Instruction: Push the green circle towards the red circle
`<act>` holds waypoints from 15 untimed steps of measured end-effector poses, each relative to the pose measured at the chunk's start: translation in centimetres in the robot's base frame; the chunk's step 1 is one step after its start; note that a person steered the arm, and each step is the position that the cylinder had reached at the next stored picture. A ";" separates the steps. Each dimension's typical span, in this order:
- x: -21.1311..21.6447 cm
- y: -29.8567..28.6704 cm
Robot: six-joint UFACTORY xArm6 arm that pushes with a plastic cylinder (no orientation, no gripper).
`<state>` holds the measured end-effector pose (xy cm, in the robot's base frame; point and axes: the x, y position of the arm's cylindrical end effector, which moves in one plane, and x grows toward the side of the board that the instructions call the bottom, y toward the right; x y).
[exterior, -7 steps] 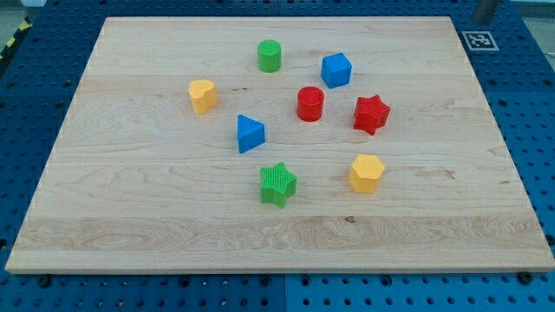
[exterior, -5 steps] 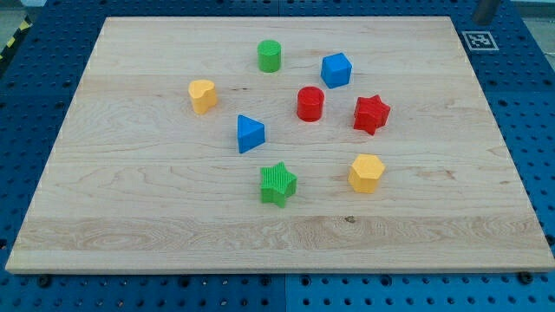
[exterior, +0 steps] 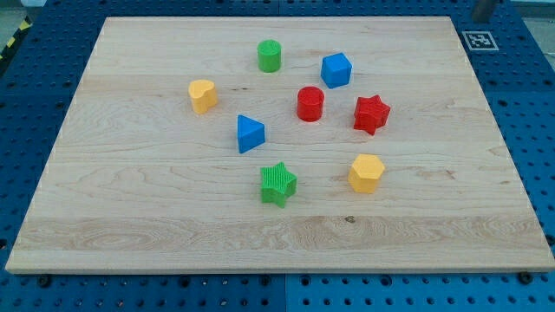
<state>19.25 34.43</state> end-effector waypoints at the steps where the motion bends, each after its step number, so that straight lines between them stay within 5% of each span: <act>1: -0.1 -0.2; 11: 0.0 -2.1; 15: 4.4 -25.9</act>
<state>23.69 8.50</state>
